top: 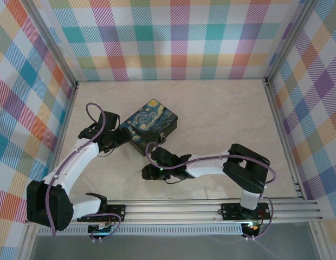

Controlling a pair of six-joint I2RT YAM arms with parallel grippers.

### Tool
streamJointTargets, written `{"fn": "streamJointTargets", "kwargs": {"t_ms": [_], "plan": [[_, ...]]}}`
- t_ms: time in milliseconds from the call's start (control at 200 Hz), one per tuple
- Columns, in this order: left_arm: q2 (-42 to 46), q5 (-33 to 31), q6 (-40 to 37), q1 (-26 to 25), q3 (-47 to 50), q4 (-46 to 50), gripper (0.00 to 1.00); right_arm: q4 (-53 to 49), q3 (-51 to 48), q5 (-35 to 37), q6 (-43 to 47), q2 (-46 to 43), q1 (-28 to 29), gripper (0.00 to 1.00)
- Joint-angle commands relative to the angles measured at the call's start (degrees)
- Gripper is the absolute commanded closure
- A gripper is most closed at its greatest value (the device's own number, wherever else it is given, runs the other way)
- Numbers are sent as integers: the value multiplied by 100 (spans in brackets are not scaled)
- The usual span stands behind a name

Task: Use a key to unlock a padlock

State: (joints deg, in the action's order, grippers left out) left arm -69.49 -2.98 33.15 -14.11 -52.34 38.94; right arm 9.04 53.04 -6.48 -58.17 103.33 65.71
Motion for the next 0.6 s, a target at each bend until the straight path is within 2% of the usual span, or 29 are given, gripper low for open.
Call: {"fn": "streamJointTargets", "kwargs": {"t_ms": [0, 260, 595], "plan": [[22, 108, -237, 66, -211, 209, 16, 780, -87, 22, -805, 362, 33, 53], [288, 29, -388, 84, -156, 386, 15, 913, -39, 232, -1173, 692, 61, 62], [440, 115, -474, 79, -244, 470, 15, 816, -213, 415, -1315, 607, 64, 87]]}}
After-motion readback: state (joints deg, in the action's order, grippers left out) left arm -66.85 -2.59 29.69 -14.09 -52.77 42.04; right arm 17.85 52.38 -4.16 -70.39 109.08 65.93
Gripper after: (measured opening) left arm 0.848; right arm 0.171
